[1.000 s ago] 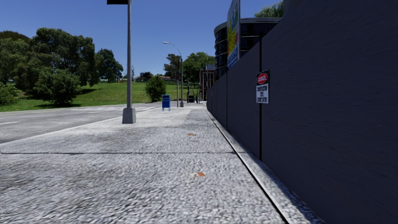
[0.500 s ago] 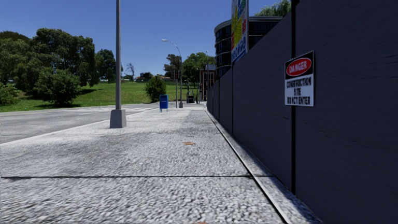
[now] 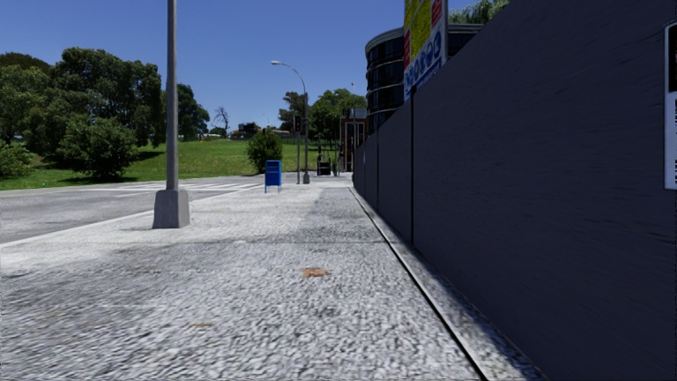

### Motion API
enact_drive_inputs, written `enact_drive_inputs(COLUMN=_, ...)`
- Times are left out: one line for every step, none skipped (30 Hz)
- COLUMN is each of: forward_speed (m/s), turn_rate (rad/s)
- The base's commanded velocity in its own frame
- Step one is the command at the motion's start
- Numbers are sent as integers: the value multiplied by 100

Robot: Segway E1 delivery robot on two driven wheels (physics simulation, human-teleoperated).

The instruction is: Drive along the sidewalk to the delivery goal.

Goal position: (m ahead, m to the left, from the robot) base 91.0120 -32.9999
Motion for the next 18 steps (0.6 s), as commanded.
enact_drive_inputs(forward_speed=200, turn_rate=0)
enact_drive_inputs(forward_speed=200, turn_rate=0)
enact_drive_inputs(forward_speed=200, turn_rate=0)
enact_drive_inputs(forward_speed=200, turn_rate=0)
enact_drive_inputs(forward_speed=200, turn_rate=0)
enact_drive_inputs(forward_speed=200, turn_rate=0)
enact_drive_inputs(forward_speed=200, turn_rate=0)
enact_drive_inputs(forward_speed=200, turn_rate=0)
enact_drive_inputs(forward_speed=200, turn_rate=0)
enact_drive_inputs(forward_speed=200, turn_rate=0)
enact_drive_inputs(forward_speed=200, turn_rate=0)
enact_drive_inputs(forward_speed=200, turn_rate=0)
enact_drive_inputs(forward_speed=200, turn_rate=0)
enact_drive_inputs(forward_speed=200, turn_rate=0)
enact_drive_inputs(forward_speed=200, turn_rate=0)
enact_drive_inputs(forward_speed=200, turn_rate=0)
enact_drive_inputs(forward_speed=200, turn_rate=0)
enact_drive_inputs(forward_speed=200, turn_rate=0)
